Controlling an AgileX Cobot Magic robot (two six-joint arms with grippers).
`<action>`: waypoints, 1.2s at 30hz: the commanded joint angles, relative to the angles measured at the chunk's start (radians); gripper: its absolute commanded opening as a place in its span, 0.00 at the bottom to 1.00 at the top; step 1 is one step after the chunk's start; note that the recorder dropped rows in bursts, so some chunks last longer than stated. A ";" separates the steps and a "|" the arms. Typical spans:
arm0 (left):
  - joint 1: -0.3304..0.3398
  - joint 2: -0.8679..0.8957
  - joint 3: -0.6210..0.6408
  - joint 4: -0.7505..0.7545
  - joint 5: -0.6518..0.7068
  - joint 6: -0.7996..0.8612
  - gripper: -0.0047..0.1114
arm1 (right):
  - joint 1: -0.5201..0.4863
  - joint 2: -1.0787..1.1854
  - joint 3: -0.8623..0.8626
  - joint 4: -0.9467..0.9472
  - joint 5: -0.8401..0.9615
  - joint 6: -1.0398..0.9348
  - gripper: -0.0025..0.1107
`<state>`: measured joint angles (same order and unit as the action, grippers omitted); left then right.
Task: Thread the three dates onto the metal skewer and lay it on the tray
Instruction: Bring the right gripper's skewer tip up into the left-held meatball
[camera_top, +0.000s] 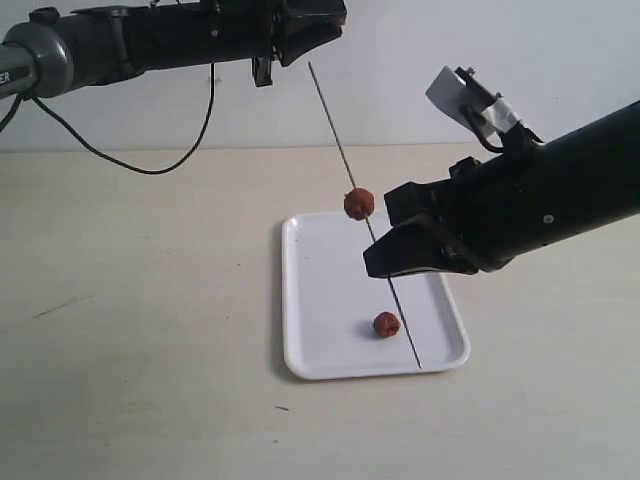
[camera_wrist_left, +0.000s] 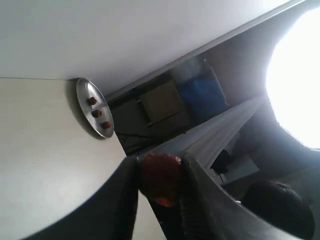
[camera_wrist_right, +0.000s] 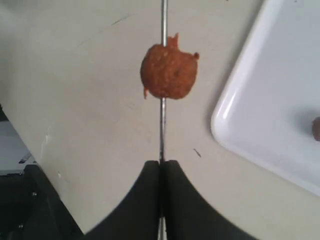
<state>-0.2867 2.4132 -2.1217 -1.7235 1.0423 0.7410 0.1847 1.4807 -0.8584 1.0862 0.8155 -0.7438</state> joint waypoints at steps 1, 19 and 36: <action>-0.002 -0.006 0.002 -0.021 -0.019 -0.024 0.29 | 0.002 -0.002 0.004 0.013 -0.060 -0.005 0.02; -0.004 -0.006 0.002 -0.021 0.018 -0.046 0.29 | 0.002 0.000 0.004 0.022 -0.209 0.013 0.02; -0.004 -0.006 0.002 -0.021 0.015 -0.068 0.29 | 0.002 0.104 -0.083 0.029 -0.130 0.013 0.02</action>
<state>-0.2867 2.4132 -2.1217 -1.7299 1.0505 0.6730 0.1847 1.5846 -0.9323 1.1081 0.6843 -0.7297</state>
